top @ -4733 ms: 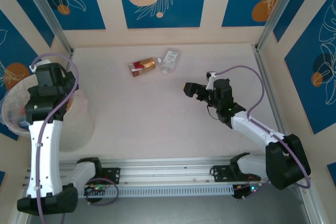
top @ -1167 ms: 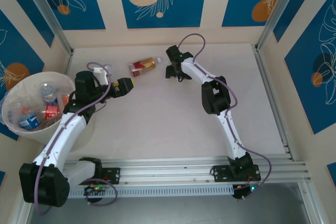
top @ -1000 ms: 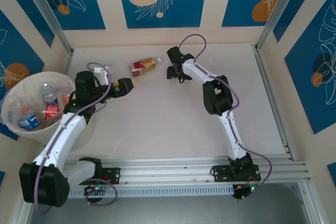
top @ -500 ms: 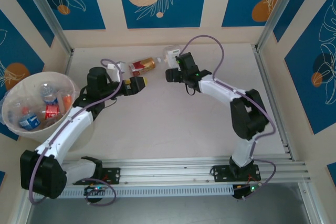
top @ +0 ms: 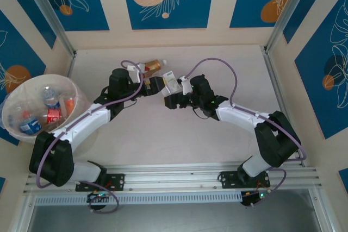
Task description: Put the plastic bottles in the bin
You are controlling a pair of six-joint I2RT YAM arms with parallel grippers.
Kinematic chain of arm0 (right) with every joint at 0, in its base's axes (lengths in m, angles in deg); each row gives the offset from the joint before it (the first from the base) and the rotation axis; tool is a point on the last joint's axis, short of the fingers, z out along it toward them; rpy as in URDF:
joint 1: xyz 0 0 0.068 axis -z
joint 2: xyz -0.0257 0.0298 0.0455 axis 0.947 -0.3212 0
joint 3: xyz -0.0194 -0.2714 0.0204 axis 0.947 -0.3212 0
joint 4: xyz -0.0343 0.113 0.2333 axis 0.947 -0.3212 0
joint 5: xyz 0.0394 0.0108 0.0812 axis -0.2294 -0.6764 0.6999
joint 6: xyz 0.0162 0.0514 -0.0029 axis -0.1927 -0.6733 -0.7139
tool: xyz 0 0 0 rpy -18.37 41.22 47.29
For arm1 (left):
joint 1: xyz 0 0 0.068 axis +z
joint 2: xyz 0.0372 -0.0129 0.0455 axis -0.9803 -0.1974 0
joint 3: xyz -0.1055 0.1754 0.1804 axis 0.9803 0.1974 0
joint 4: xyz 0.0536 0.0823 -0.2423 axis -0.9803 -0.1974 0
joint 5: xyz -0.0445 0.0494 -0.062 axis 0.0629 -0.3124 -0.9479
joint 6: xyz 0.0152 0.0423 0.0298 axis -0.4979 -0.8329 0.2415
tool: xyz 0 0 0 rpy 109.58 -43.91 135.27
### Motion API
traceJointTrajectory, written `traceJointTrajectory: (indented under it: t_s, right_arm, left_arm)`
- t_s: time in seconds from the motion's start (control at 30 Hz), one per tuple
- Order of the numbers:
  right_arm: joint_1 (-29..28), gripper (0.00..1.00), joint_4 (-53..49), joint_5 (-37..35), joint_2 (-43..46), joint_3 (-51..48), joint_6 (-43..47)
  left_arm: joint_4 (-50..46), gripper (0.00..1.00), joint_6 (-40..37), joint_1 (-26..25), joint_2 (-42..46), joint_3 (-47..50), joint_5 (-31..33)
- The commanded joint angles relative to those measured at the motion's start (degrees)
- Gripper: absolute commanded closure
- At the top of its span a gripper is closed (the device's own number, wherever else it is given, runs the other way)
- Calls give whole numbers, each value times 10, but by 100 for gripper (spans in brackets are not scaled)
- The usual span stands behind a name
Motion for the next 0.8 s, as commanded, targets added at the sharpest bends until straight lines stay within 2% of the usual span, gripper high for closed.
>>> traceJointTrajectory:
  t_s: [0.0,0.17,0.4,0.57,0.77]
  right_arm:
    - [-3,39,33,76,19,7,1]
    - [-5,39,32,108,22,10,13]
    - [-14,36,4,118,23,32,43]
    - [-17,34,-6,123,24,43,50]
    - [-15,21,-57,106,29,65,79]
  left_arm:
    - [2,2,-7,-14,-8,-28,51]
    - [-48,7,-28,-36,-25,-54,103]
    - [-31,20,-14,-46,-19,-44,145]
    - [-49,37,-24,-48,-14,-47,157]
    - [-44,54,-21,-48,-8,-40,153]
